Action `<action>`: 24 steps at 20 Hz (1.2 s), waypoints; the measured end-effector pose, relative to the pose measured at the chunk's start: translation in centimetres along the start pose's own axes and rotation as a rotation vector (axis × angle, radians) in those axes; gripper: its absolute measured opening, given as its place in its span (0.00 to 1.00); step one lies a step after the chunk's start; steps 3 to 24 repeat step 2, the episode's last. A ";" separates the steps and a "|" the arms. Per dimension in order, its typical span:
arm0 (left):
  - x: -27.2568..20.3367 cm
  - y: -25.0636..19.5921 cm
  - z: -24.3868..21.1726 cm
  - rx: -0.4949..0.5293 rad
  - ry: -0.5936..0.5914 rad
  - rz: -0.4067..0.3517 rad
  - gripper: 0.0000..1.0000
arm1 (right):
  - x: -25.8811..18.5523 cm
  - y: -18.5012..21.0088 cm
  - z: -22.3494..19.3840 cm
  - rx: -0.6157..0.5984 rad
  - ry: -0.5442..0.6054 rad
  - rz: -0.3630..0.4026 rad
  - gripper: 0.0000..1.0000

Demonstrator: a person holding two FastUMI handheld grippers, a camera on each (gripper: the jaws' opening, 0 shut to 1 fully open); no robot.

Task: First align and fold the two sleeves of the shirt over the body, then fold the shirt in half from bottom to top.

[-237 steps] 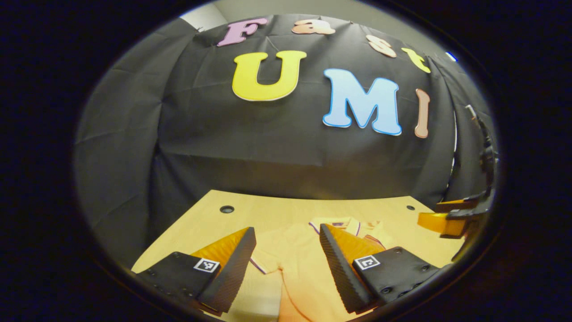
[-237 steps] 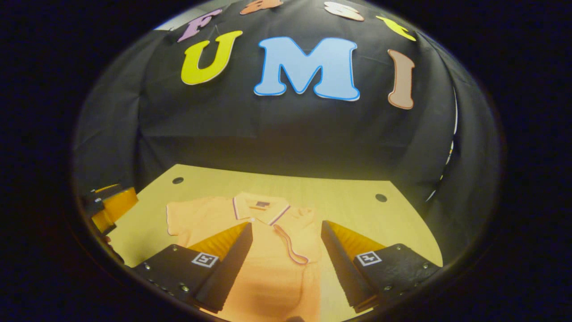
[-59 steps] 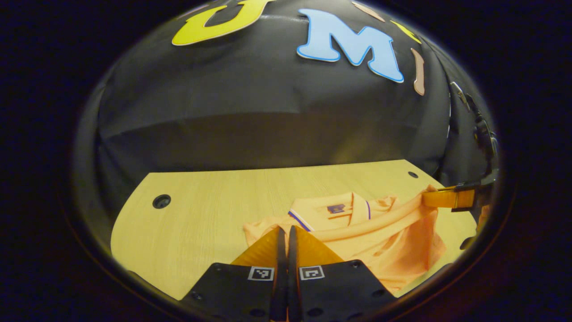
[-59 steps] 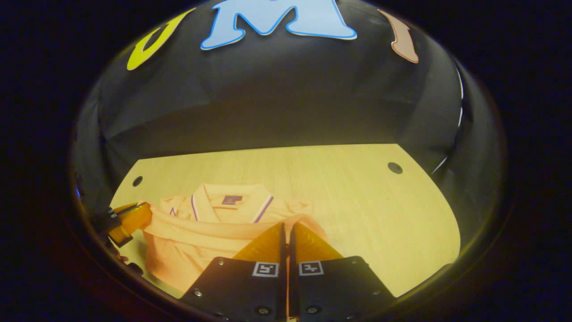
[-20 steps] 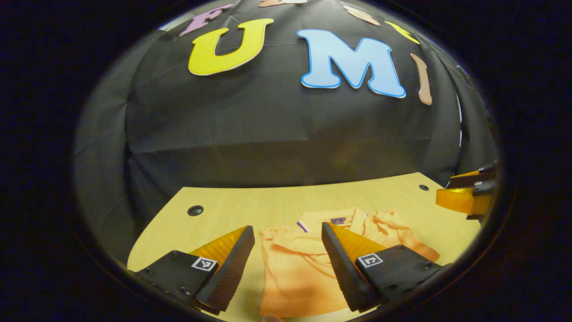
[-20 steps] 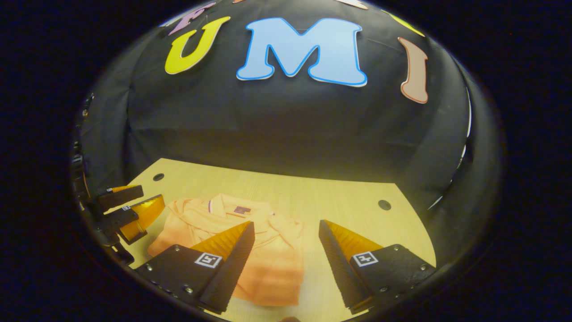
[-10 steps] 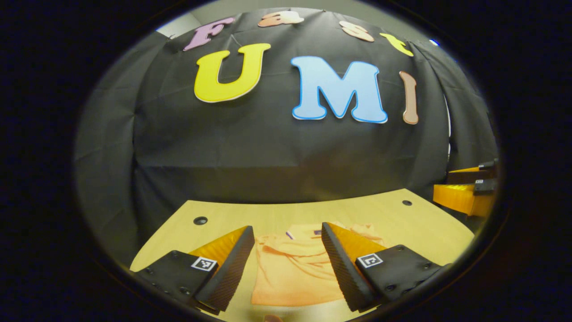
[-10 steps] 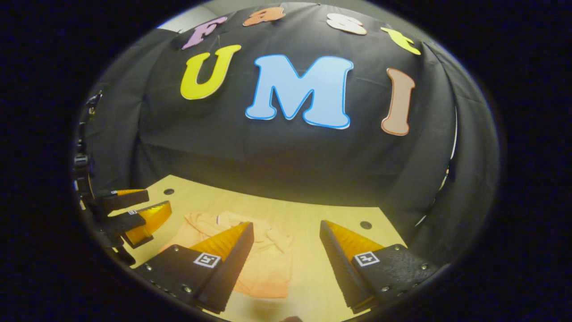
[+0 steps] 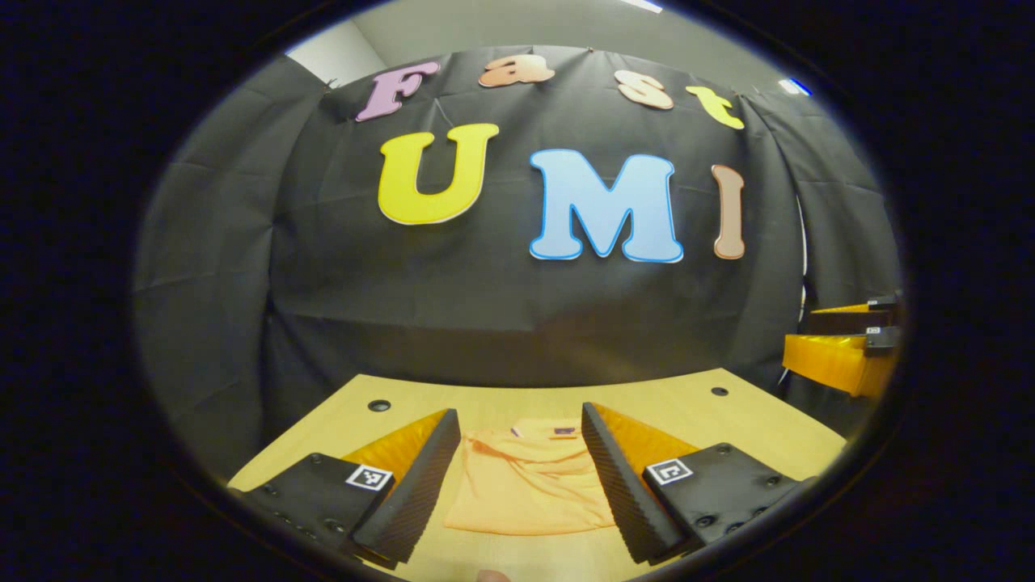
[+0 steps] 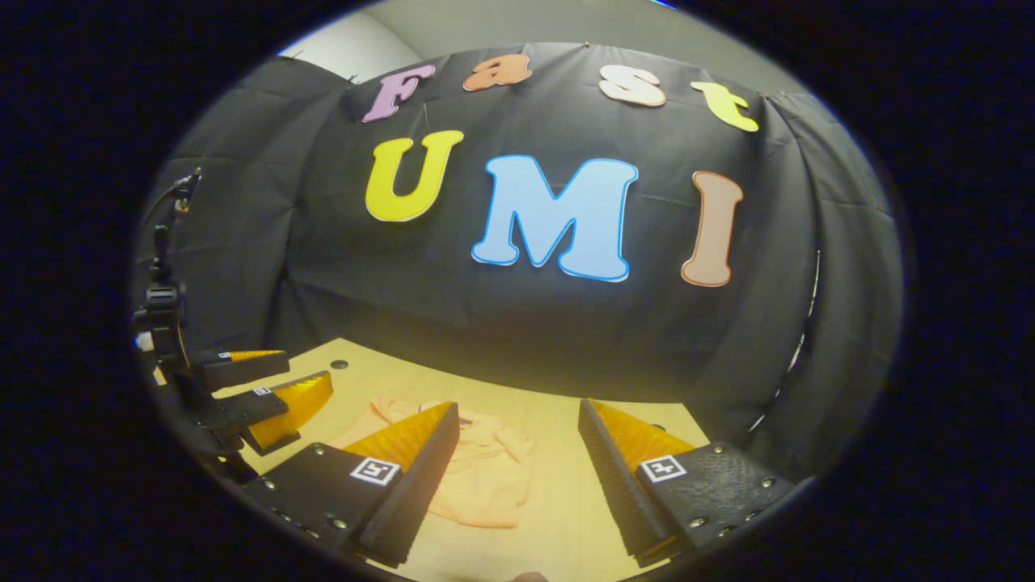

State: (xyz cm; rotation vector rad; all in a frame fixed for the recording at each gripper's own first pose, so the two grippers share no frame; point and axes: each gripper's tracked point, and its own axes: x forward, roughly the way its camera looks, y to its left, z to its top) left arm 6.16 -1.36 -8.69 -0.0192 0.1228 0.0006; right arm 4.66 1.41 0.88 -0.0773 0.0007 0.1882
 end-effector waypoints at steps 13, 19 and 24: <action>-1.9 -0.5 0.4 0.002 -0.018 0.010 0.99 | -1.6 0.0 0.2 0.005 -0.023 0.011 0.93; -1.9 -0.5 0.4 0.002 -0.018 0.010 0.99 | -1.6 0.0 0.2 0.005 -0.023 0.011 0.93; -1.9 -0.5 0.4 0.002 -0.018 0.010 0.99 | -1.6 0.0 0.2 0.005 -0.023 0.011 0.93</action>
